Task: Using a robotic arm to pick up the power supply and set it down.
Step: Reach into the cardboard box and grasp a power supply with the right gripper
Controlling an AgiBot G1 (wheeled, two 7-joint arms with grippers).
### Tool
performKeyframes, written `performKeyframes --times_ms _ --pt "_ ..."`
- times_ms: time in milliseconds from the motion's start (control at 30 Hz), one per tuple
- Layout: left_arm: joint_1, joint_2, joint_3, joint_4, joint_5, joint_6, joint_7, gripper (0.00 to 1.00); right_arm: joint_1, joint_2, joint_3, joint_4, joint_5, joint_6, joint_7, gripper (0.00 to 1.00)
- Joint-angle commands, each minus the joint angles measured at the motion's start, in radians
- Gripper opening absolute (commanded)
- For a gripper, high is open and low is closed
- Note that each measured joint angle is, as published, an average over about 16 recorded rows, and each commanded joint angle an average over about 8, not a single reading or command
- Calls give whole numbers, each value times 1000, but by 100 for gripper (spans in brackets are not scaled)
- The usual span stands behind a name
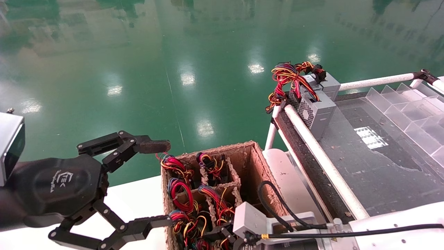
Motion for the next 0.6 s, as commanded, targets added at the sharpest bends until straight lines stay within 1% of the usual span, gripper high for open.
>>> performKeyframes --times_ms 33,267,600 --pt "0 0 0 0 0 0 0 100 1 -7 -3 -2 -4 4 2 0" --pt "0 0 0 0 0 0 0 100 5 -33 -13 -31 -23 18 -1 0" --pt "0 0 0 0 0 0 0 100 12 -30 -7 -48 13 -23 -3 0"
